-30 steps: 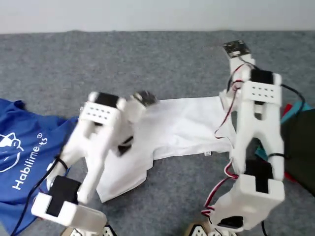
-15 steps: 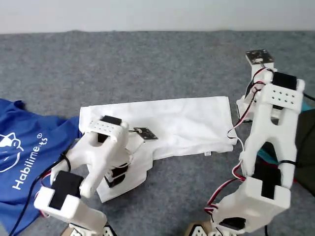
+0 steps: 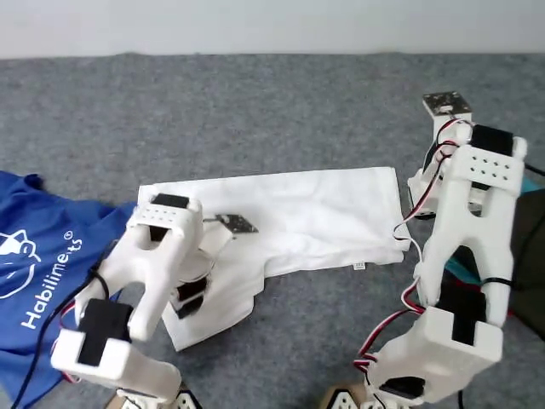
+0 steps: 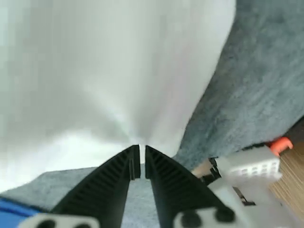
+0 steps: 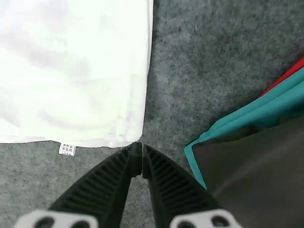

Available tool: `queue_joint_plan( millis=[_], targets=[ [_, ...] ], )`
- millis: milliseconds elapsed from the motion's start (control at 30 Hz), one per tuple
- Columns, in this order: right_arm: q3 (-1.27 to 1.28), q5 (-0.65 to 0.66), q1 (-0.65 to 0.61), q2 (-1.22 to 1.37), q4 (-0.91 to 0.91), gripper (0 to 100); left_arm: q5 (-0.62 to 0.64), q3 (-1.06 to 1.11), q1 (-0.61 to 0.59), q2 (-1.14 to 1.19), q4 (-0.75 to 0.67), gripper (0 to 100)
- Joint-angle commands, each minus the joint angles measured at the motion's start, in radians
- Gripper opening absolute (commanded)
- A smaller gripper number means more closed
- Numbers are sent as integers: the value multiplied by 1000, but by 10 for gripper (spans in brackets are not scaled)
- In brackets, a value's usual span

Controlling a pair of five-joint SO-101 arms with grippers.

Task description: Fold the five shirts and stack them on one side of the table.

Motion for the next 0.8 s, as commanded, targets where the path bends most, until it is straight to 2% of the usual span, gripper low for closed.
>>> queue_joint_plan(
  millis=[0, 167, 333, 400, 500, 767],
  targets=[
    [-34, 9, 5, -91, 12, 9, 15, -67, 0, -124, 20, 36],
    [-34, 9, 2, -91, 10, 9, 63, -65, 29, -198, -18, 37],
    [-34, 8, 2, -91, 4, 9, 86, 65, 153, -106, -135, 37],
    [-34, 9, -2, -91, 2, 9, 81, 93, 167, -55, -167, 37],
    [-34, 9, -8, -91, 7, 9, 46, 94, 150, 21, -164, 37],
    [-34, 9, -8, -90, 4, 9, -81, 58, -32, 173, -78, 37]
  ],
)
